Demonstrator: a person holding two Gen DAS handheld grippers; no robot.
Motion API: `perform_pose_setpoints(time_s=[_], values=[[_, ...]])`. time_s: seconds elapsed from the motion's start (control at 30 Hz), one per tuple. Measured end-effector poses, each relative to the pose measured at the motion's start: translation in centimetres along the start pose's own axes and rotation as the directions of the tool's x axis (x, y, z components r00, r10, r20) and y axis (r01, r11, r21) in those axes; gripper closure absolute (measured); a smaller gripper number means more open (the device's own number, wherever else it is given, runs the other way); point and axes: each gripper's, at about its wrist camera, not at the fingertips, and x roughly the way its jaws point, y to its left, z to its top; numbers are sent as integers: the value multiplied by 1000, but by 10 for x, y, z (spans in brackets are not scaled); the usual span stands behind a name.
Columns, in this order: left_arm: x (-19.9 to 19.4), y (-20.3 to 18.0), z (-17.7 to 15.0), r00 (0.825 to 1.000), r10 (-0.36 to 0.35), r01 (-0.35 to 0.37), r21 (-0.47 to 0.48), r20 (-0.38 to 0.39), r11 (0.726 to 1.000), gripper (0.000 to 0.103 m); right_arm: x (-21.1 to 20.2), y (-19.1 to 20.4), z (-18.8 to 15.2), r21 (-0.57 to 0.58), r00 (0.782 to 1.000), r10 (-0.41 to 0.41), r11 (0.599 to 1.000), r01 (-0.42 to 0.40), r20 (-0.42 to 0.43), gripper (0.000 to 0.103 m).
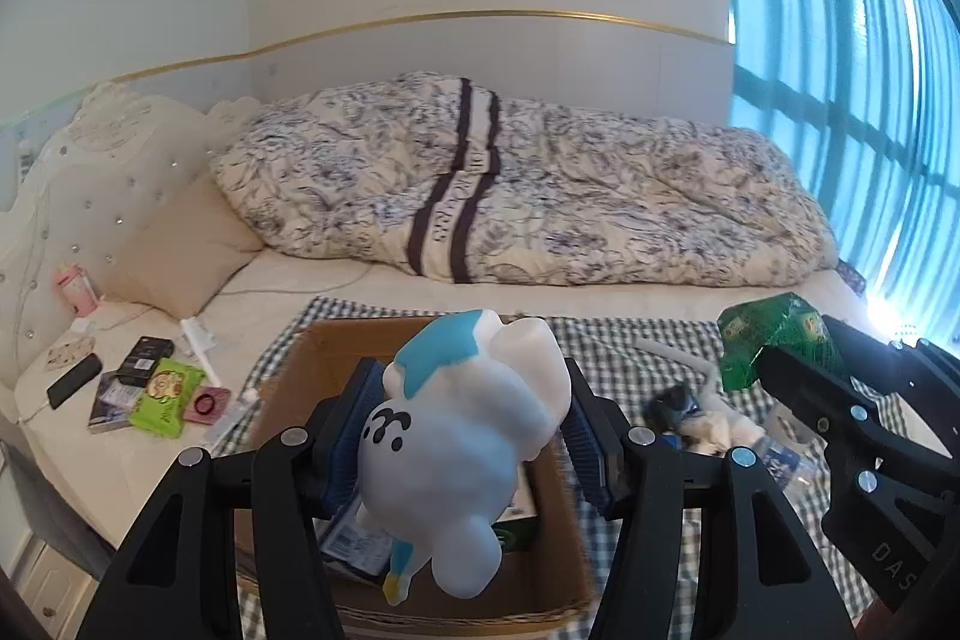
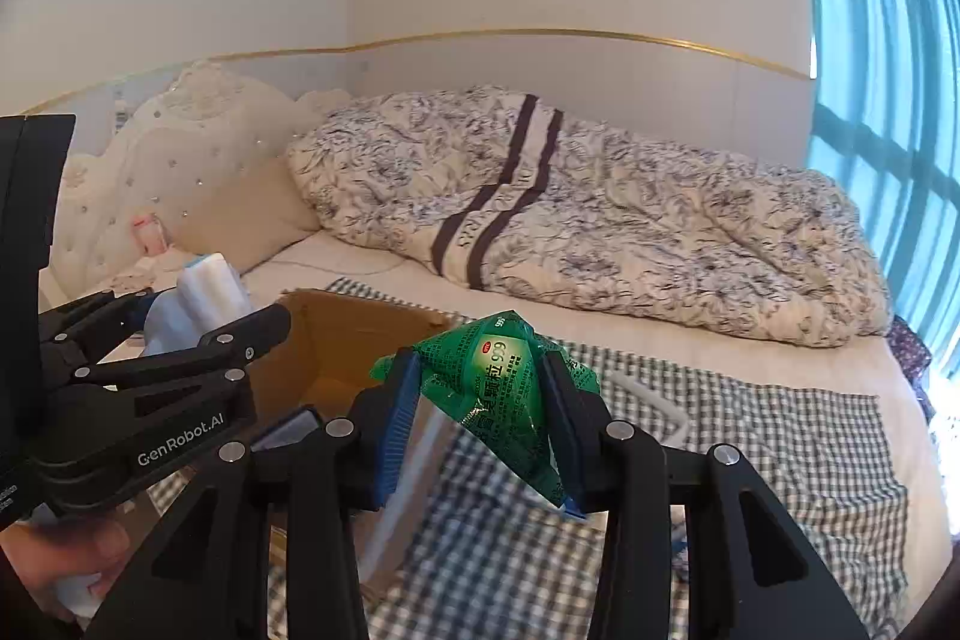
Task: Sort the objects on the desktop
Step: 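Carry the plush toy and green packet over the cardboard box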
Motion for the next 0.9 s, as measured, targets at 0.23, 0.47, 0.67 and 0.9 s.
perform_pose_setpoints(time_s=[0.23, 0.47, 0.67, 0.9], values=[[8, 29, -2, 999, 22, -23, -7, -42, 1000, 44, 21, 23, 5, -1, 999, 46, 999, -46, -23, 63], [22, 51, -12, 996, 38, -40, -23, -82, 999, 44, 48, 39, 3, -2, 995, 82, 997, -82, -61, 63], [46, 65, -23, 988, 56, -61, -24, -146, 998, 44, 75, 55, 1, -22, 991, 98, 995, -100, -96, 63], [80, 75, -41, 965, 48, -61, -45, -256, 997, 44, 100, 62, -9, -35, 985, 90, 995, -96, -146, 62]])
